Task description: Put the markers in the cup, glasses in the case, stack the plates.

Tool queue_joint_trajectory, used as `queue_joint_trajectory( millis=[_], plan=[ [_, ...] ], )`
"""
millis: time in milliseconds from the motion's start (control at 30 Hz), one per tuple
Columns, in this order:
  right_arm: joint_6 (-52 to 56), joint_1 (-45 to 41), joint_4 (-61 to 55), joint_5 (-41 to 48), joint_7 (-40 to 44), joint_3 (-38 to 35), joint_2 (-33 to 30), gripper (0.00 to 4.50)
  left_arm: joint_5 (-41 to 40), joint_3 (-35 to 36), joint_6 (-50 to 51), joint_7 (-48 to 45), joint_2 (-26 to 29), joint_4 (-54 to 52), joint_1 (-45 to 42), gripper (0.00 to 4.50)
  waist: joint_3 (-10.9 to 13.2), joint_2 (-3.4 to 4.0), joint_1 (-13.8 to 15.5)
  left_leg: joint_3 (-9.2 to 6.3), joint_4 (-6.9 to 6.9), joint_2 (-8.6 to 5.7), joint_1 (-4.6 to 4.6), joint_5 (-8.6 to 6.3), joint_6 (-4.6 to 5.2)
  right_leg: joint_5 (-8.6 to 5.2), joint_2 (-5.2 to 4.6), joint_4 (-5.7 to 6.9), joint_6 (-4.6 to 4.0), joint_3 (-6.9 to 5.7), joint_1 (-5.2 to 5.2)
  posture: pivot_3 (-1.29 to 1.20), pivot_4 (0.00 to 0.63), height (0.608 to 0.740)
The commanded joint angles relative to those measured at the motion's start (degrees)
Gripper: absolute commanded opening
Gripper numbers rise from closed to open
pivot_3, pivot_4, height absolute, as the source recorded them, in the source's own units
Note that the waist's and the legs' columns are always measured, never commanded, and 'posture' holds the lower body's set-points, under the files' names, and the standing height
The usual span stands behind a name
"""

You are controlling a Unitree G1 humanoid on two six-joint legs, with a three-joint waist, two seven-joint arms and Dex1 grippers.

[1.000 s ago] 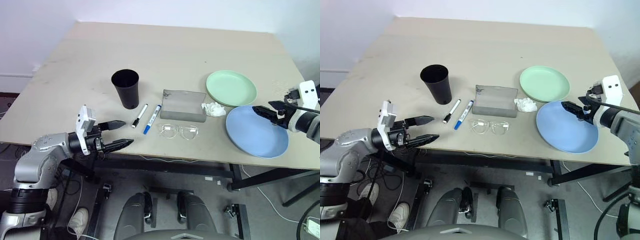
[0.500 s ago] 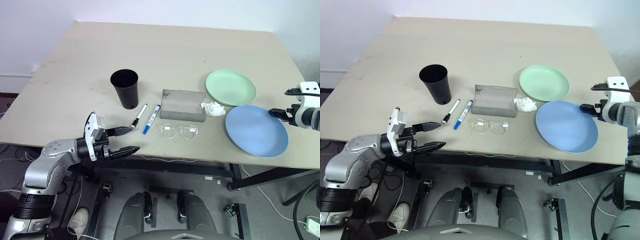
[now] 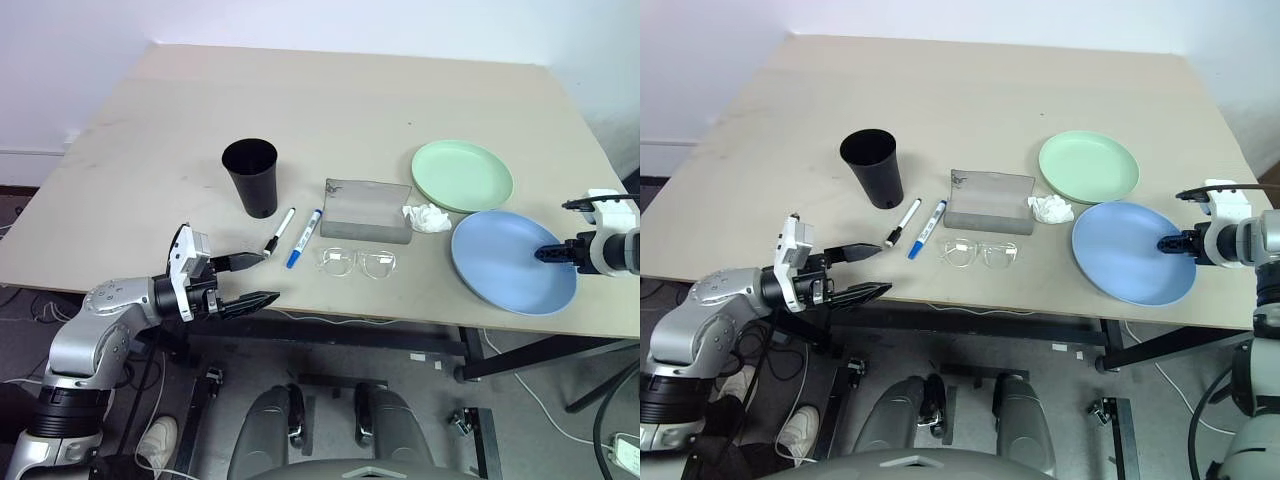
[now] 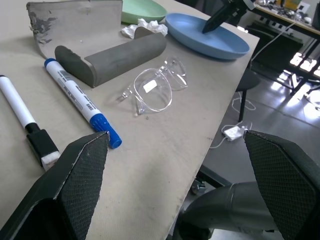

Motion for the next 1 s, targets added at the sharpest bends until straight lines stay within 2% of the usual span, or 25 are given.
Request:
queue_joint_trajectory(
  millis=[33,133,167,267,600,1000],
  plan=[
    [0.9,0.8,-1.9,-0.6,1.0,-0.1,-1.9,1.08,0.3,-0.1,-1.3,-0.5,0.1,-0.1,-1.3,4.5,0.0,0.0,-0.1,0.0,0.0,0.0,0.0,0.0,0.0,0.0,0.0,0.0,0.0,0.0,0.0,0.0,0.15,0.71],
    [1.5,0.8,-2.7,-0.8,1.4,-0.1,-2.2,0.18,0.5,-0.3,-1.4,-0.7,0.1,0.4,-1.6,4.5,0.0,-0.01,-0.1,0.0,0.01,0.02,0.03,0.0,0.0,0.0,0.02,0.0,0.0,0.0,0.02,0.0,0.15,0.71],
    [1.6,1.0,-3.2,-0.9,1.6,-0.1,-2.4,0.02,0.6,-0.4,-1.5,-0.8,0.0,0.7,-1.8,4.5,0.0,-0.02,-0.2,0.0,0.01,0.03,0.06,0.0,0.0,0.0,0.03,0.0,0.0,0.0,0.06,0.0,0.15,0.71],
    [2.6,1.3,-4.7,-0.6,2.3,-0.3,-2.8,0.02,1.0,-0.8,-2.0,-1.1,0.0,1.6,-2.2,4.5,0.0,-0.01,-0.2,0.0,0.01,0.05,0.28,-0.01,-0.01,0.0,0.04,0.0,0.0,-0.01,0.09,0.0,0.15,0.71],
    [3.8,3.8,-15.0,2.4,9.4,-1.5,-8.0,0.02,1.3,-1.4,-2.4,-1.8,-0.2,3.3,-3.0,4.5,0.0,0.03,-0.2,0.16,0.0,0.24,0.18,0.0,-0.01,0.01,0.03,0.01,0.01,-0.13,0.06,0.0,0.15,0.71],
    [3.6,4.9,-20.7,11.0,16.8,-9.9,-11.2,0.02,1.5,-1.2,-2.2,-3.1,0.7,4.3,-4.1,4.5,0.0,0.05,0.0,0.18,0.0,0.25,0.15,-0.01,-0.02,0.01,0.02,0.0,0.01,-0.14,-0.05,0.0,0.15,0.71]
  ],
)
